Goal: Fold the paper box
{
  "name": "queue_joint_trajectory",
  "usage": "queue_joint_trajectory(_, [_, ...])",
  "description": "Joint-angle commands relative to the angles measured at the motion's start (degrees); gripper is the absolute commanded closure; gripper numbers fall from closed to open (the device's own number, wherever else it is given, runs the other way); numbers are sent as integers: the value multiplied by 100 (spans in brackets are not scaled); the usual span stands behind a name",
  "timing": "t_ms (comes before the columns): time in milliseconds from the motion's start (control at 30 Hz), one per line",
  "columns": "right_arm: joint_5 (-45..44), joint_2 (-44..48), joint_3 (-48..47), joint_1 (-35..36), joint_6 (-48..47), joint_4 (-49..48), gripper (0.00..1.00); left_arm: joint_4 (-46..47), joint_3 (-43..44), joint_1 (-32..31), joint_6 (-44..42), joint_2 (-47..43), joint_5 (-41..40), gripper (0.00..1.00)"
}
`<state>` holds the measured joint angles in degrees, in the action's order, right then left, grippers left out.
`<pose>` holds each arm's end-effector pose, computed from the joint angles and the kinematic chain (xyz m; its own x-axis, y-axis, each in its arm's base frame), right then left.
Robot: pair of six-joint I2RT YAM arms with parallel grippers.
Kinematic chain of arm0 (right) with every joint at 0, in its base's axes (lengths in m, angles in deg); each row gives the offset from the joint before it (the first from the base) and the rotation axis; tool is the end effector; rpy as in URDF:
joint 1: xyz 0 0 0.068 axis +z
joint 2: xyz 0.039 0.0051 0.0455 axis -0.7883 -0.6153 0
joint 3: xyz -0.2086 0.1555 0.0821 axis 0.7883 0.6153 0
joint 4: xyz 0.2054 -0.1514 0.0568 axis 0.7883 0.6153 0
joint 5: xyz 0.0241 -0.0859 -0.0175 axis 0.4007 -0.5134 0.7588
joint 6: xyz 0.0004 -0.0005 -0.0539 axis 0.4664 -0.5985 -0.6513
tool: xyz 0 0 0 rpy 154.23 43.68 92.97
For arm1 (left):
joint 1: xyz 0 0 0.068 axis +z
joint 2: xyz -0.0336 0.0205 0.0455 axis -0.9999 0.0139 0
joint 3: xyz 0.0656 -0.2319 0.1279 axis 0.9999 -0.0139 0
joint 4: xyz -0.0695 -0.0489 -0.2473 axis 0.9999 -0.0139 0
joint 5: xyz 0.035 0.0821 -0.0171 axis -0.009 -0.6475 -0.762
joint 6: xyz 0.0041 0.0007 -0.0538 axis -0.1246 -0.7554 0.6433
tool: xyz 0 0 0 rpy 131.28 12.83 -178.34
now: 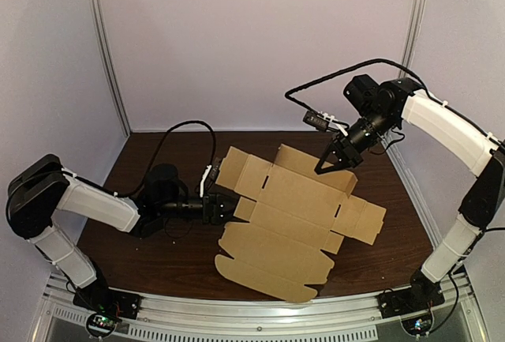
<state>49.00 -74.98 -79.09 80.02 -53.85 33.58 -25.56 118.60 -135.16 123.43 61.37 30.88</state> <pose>0.2597 0.1685 0.3598 -0.4618 -0.6097 -0.6442 -0.8730 0.1841 0.4516 0.1956 -0.2334 0.1862 -0.7705 -0.0076 -0.6374 0.6281 0.1618 -0.7611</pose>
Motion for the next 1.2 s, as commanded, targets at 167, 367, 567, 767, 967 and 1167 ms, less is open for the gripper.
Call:
queue_joint_trajectory(167, [-156, -103, -52, 22, 145, -215, 100, 1114, -209, 113, 638, -110, 940, 44])
queue_joint_trajectory(367, [-113, -87, -45, 23, 118, -182, 100, 1630, -421, 249, 947, -68, 861, 43])
queue_joint_trajectory(567, [-91, -59, 24, 23, 104, -213, 100, 2375, -511, 323, 1392, 168, 874, 44])
queue_joint_trajectory(767, [-124, -24, 84, 23, 159, -284, 100, 2666, -416, 324, 1631, 359, 990, 46])
queue_joint_trajectory(967, [-219, -46, 101, 22, 497, -555, 100, 2733, -362, 243, 1703, 419, 851, 45])
queue_joint_trajectory(1167, [-60, -129, 11, 23, 639, -650, 100, 1660, 92, -161, 1228, 497, 388, 43])
